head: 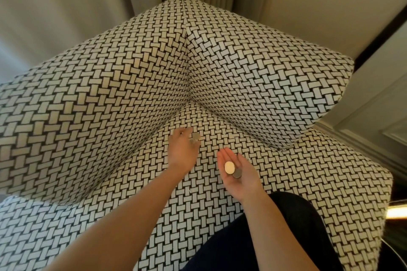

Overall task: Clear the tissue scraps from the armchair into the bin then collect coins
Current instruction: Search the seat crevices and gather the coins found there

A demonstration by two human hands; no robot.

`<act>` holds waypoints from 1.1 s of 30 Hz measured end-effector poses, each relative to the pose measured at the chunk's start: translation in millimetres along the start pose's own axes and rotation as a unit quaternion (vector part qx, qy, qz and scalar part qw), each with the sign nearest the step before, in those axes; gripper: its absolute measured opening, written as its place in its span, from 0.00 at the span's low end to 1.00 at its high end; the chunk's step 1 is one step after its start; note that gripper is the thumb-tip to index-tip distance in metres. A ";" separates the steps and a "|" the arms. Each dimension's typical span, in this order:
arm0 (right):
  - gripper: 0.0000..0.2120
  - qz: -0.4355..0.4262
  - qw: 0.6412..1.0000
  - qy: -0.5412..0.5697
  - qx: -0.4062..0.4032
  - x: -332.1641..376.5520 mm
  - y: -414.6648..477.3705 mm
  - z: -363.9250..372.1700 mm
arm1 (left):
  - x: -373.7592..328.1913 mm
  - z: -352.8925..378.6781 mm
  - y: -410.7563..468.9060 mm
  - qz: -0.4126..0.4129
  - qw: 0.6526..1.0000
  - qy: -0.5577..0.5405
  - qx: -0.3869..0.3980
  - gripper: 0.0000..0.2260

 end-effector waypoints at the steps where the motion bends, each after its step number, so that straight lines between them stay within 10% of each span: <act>1: 0.17 0.000 1.000 -0.002 -0.003 -0.3 -0.5 0.1 | 8.4 0.7 9.2 -0.035 0.999 0.013 0.012 0.19; 6: 0.16 0.004 1.000 -0.010 -0.011 0.8 0.5 -1.3 | 24.1 5.2 30.6 -0.124 0.990 0.059 0.045 0.29; 23: 0.14 0.000 0.998 -0.044 -0.040 -0.6 8.1 -7.6 | 33.6 -3.7 29.3 -0.182 0.973 -0.134 -0.037 0.07; 33: 0.12 -0.010 0.994 -0.088 -0.064 -0.4 8.5 -11.5 | 24.1 7.3 25.2 -0.077 0.994 -0.021 0.074 0.10</act>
Point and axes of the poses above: each hand's wrist, its own y-axis towards the middle knuckle, its own z-axis out of the palm, x = y × z, the point moved 4 cm from there along y, towards the middle knuckle, and after that the axes turned 4 degrees about -z, right-handed, at the moved point
